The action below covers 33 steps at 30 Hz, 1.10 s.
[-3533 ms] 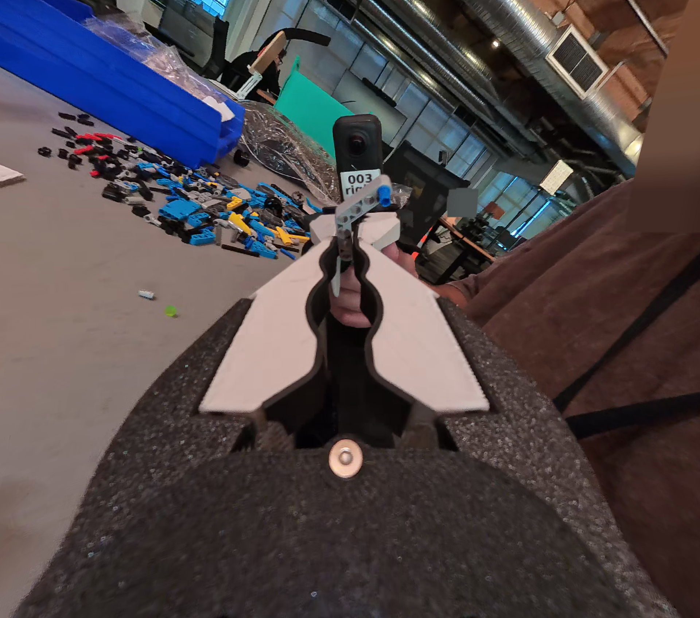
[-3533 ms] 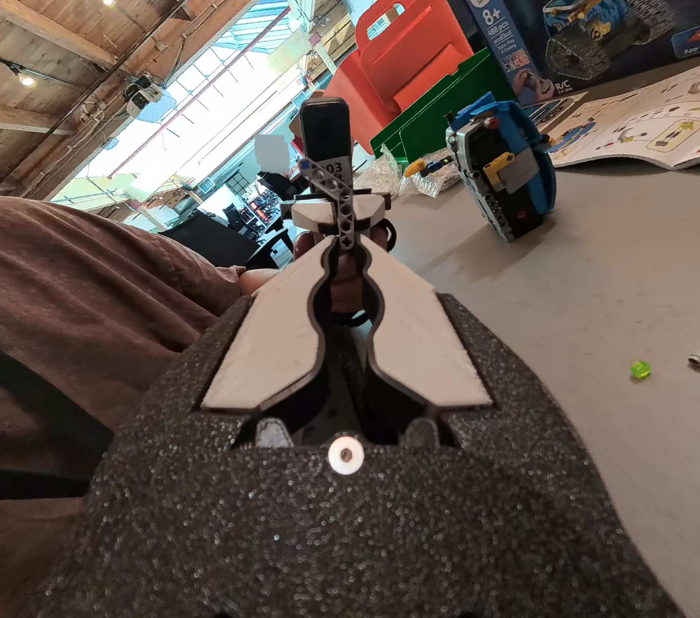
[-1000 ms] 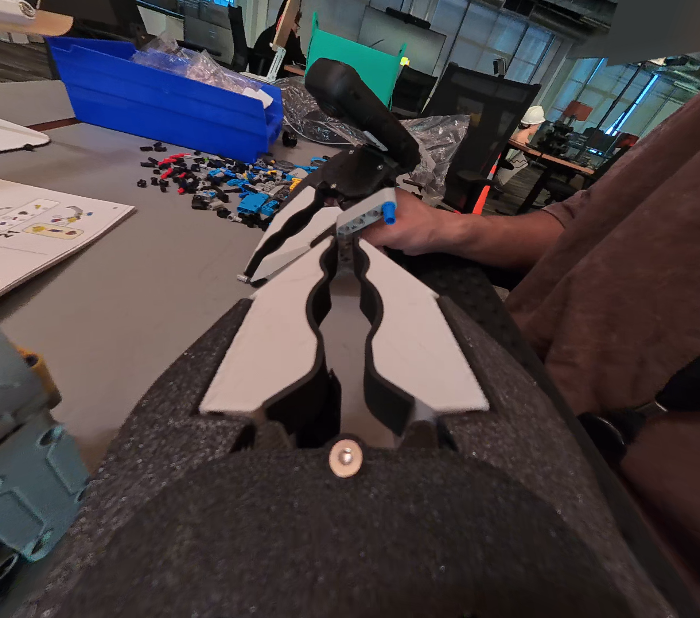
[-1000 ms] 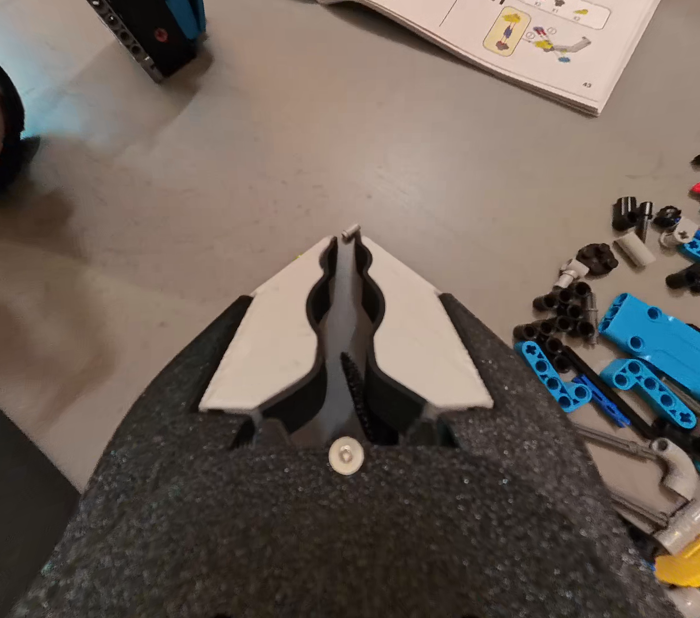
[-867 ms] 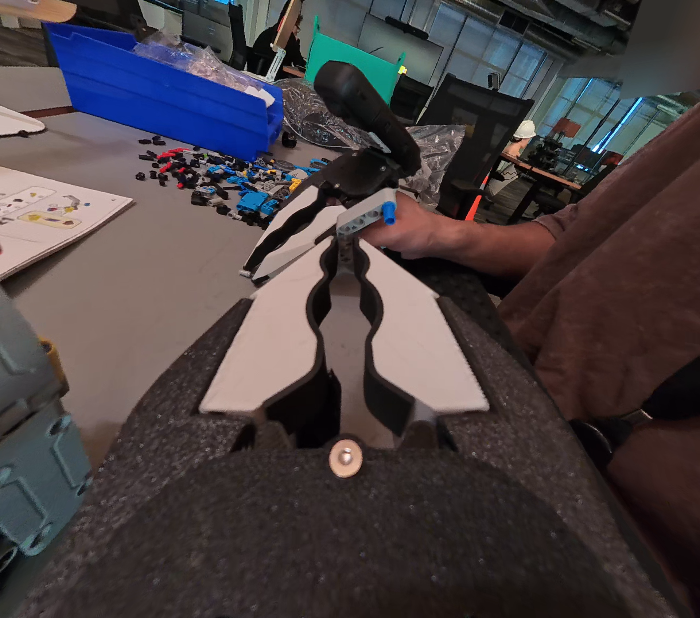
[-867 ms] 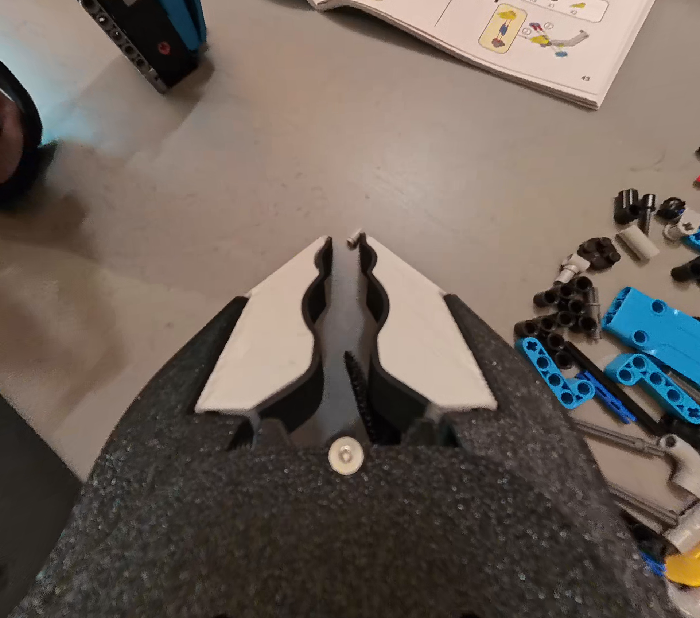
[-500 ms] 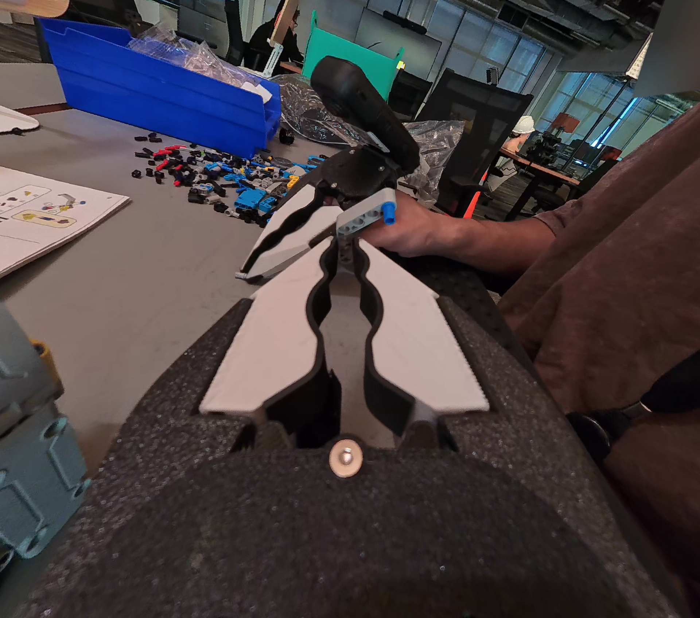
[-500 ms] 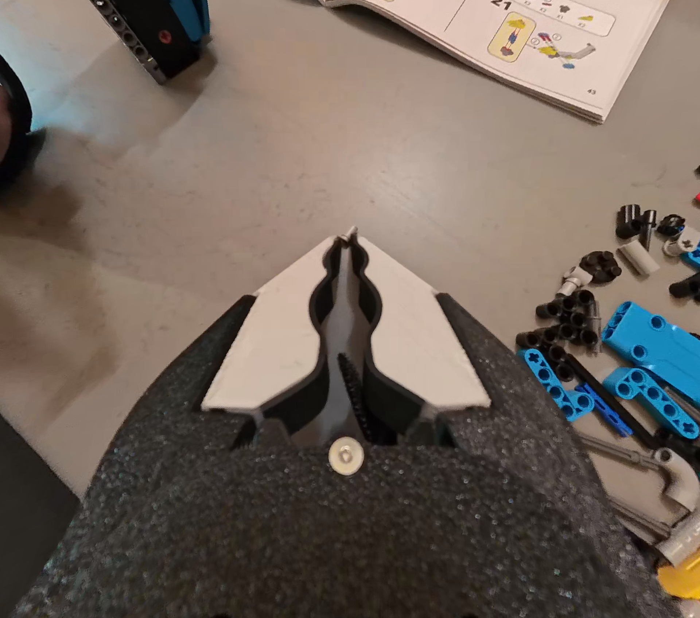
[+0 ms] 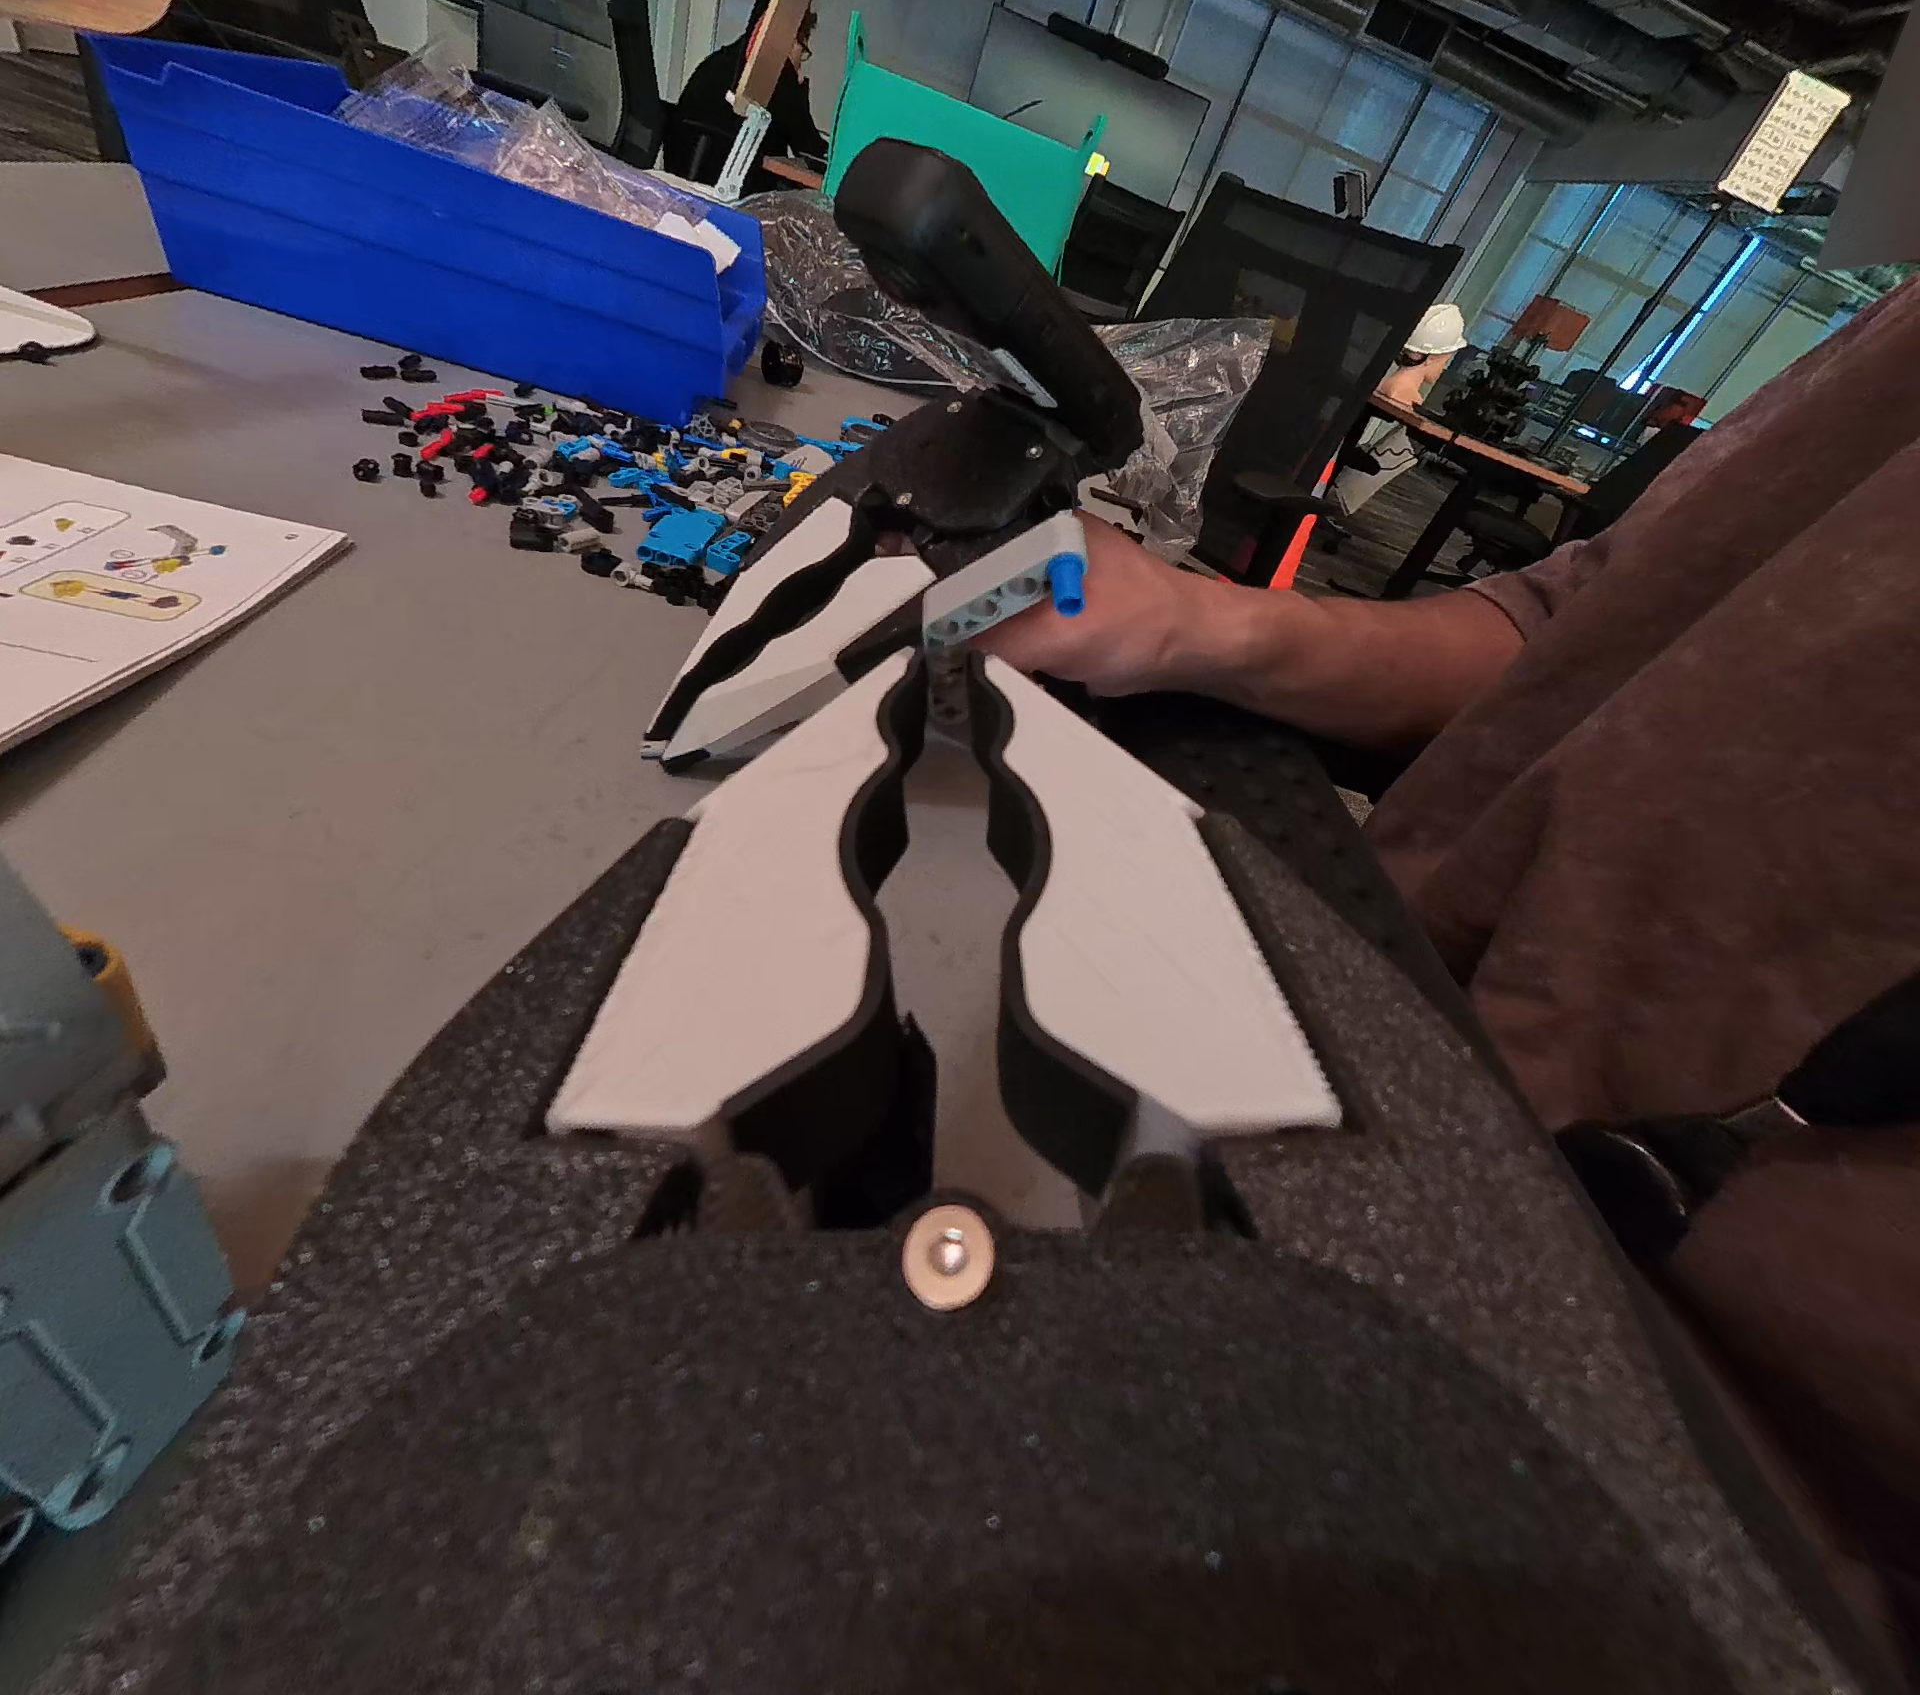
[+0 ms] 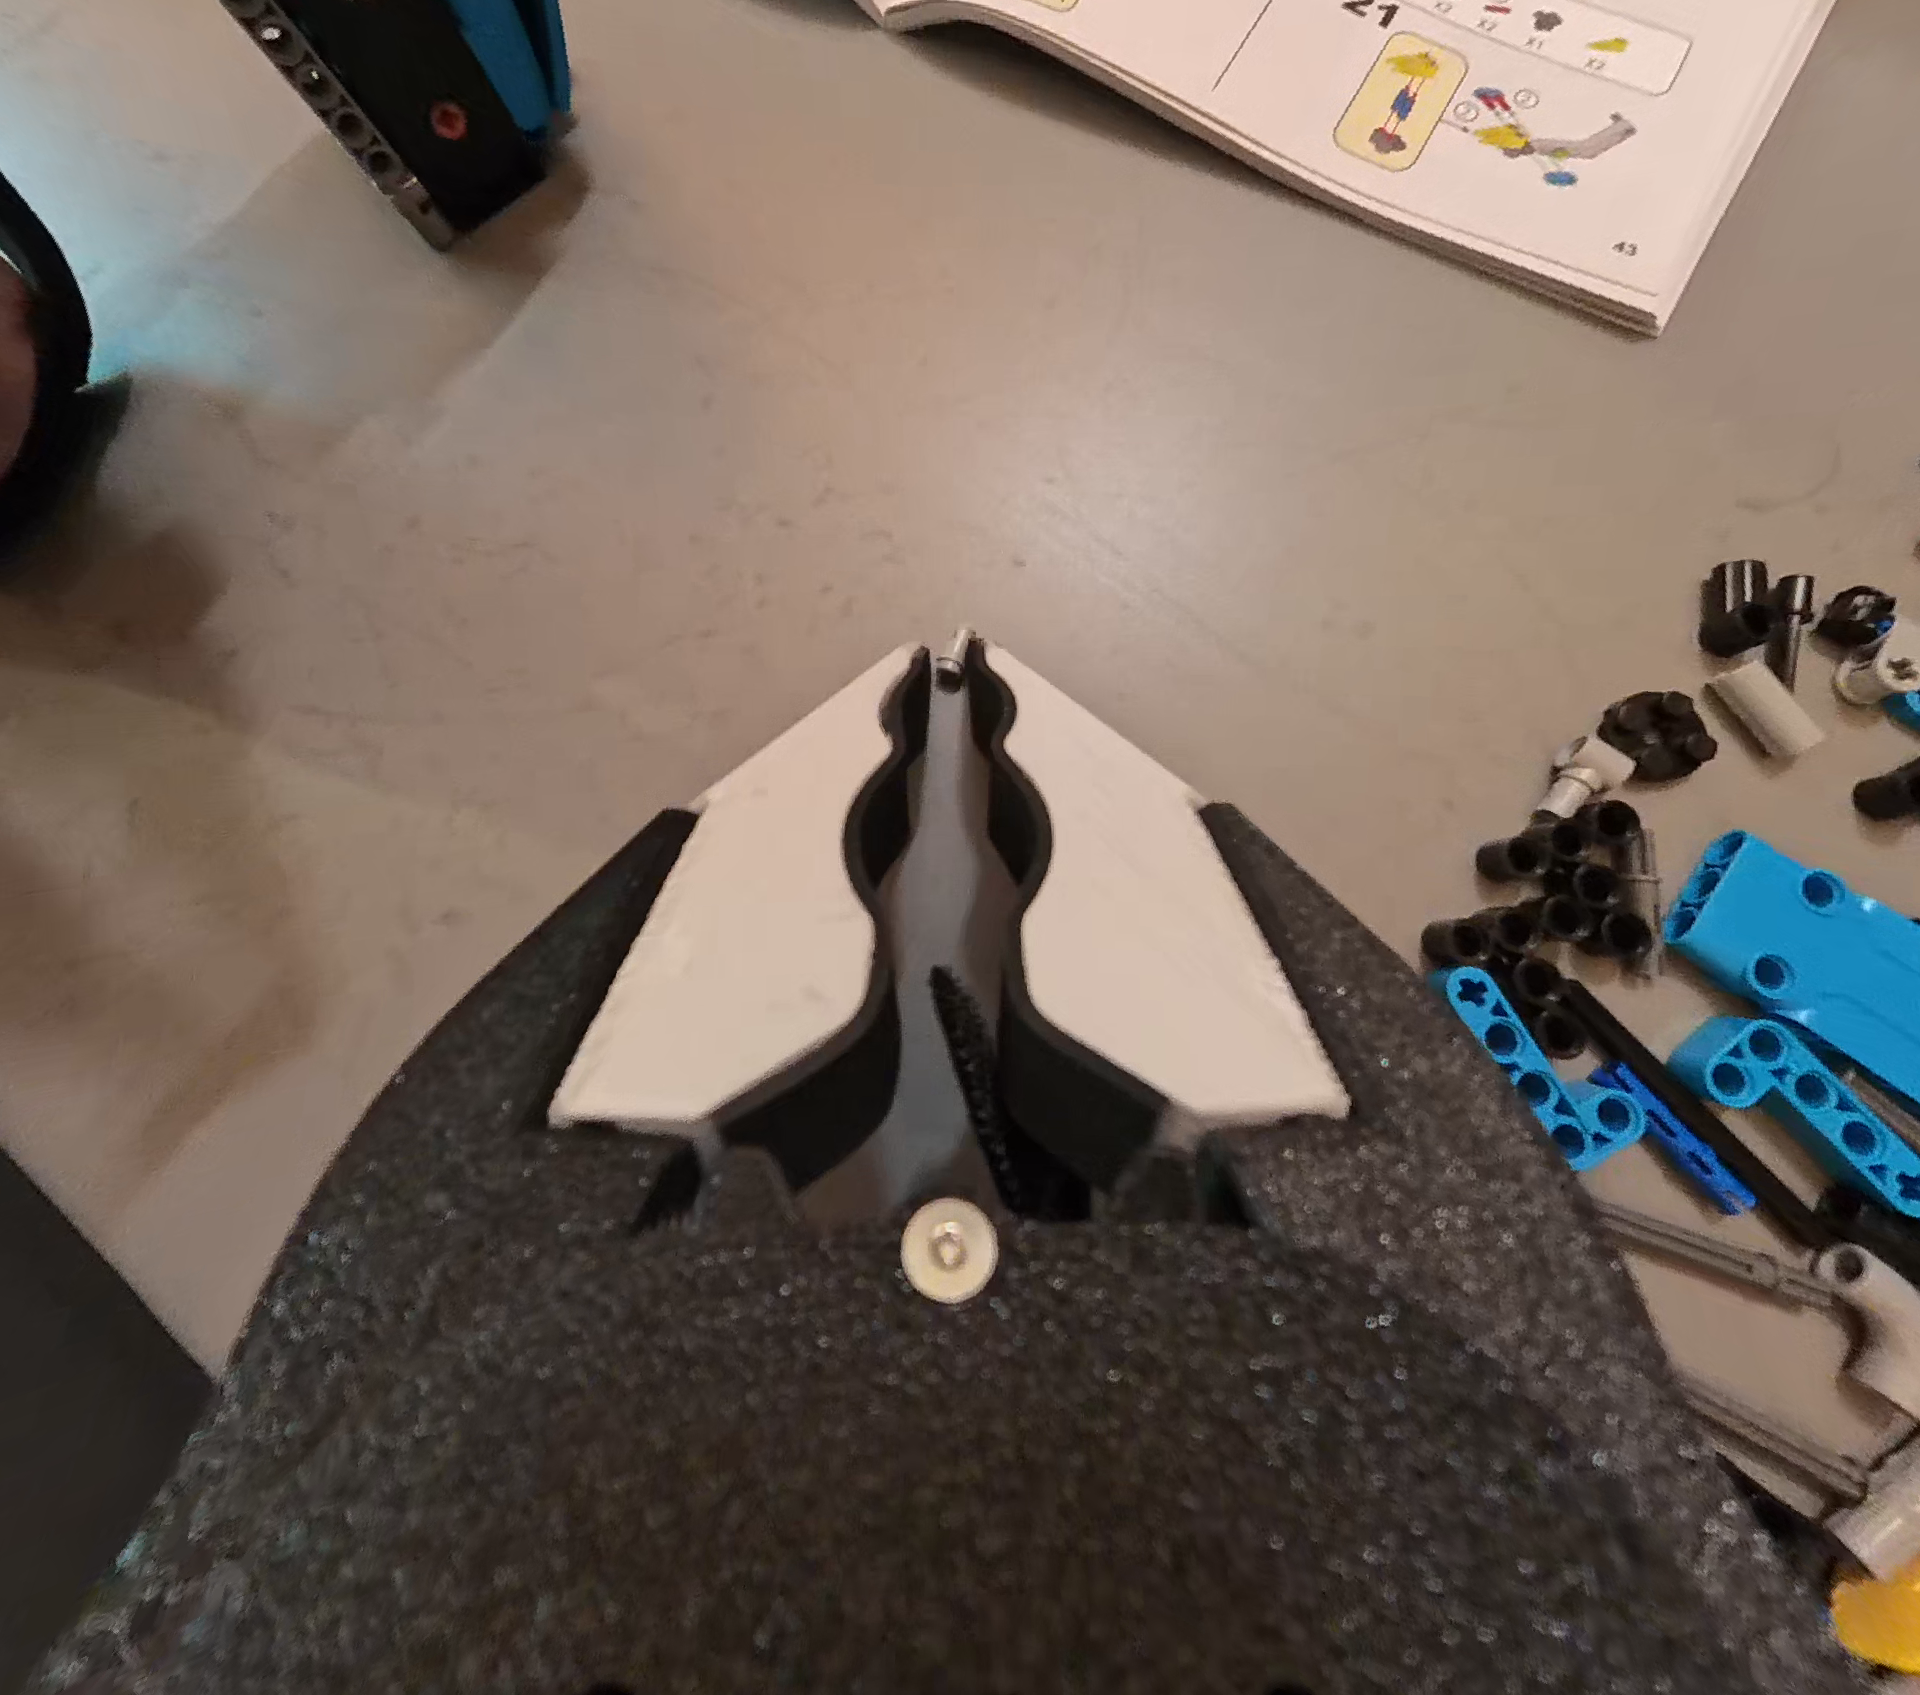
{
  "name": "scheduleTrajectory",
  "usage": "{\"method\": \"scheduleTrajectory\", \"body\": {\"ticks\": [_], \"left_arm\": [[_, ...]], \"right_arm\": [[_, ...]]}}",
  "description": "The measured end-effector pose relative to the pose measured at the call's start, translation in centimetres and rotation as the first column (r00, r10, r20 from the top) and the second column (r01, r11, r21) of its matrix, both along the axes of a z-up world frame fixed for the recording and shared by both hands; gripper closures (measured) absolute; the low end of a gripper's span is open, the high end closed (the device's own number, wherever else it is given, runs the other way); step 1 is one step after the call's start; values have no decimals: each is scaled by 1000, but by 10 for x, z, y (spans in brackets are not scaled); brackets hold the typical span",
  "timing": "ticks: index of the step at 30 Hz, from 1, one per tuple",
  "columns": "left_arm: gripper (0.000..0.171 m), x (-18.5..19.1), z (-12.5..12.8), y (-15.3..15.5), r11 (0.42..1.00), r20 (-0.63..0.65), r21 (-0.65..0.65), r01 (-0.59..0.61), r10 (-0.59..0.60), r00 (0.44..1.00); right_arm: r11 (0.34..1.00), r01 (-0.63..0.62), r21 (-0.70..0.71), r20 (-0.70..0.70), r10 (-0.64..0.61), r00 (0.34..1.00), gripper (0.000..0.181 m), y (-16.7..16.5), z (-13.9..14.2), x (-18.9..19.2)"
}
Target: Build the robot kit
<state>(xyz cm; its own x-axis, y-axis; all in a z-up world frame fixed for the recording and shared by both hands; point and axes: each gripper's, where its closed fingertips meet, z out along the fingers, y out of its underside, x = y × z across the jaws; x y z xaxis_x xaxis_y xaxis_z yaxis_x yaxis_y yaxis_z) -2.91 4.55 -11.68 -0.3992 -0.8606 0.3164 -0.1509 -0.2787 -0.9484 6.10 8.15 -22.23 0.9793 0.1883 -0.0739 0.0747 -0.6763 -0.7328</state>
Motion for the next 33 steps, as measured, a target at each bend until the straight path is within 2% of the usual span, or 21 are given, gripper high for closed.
{"method": "scheduleTrajectory", "body": {"ticks": [8, 10, 12, 15, 16, 18, 20, 22, 25, 30, 33], "left_arm": [[164, -1, 1, 2, 998, -6, -56, 23, -23, 1000], [164, -2, 1, 0, 996, -7, -81, 45, -46, 999], [165, -2, -1, -6, 996, -16, -57, 72, -73, 997], [165, -4, -3, -15, 995, -24, -9, 100, -100, 995], [165, -4, -4, -16, 994, -27, -5, 105, -105, 994], [165, -4, -5, -17, 993, -31, -1, 116, -116, 993], [165, -5, -6, -20, 991, -37, 12, 130, -130, 991], [165, -5, -8, -24, 989, -48, 34, 147, -145, 988], [165, -4, -14, -31, 983, -79, 93, 156, -149, 986], [165, -2, -21, -37, 974, -109, 167, 156, -139, 984], [165, -2, -23, -38, 971, -116, 177, 160, -141, 983]], "right_arm": [[999, -43, -8, 45, 43, 998, 176, -2, 1, 0], [986, -155, 65, 117, 147, 982, 176, -5, 14, -11], [937, -294, 190, 263, 240, 934, 176, -13, 42, -25], [769, -523, 368, 391, 383, 837, 176, -41, 77, -66], [725, -568, 390, 448, 390, 805, 176, -49, 81, -73], [696, -602, 391, 556, 342, 758, 176, -57, 82, -77], [661, -630, 408, 587, 338, 735, 176, -63, 85, -84], [665, -639, 387, 591, 353, 725, 176, -65, 86, -86], [703, -630, 329, 587, 370, 720, 176, -66, 88, -85], [702, -689, 179, 736, 369, 567, 176, -69, 75, -90], [708, -694, 132, 772, 365, 520, 176, -70, 72, -91]]}}
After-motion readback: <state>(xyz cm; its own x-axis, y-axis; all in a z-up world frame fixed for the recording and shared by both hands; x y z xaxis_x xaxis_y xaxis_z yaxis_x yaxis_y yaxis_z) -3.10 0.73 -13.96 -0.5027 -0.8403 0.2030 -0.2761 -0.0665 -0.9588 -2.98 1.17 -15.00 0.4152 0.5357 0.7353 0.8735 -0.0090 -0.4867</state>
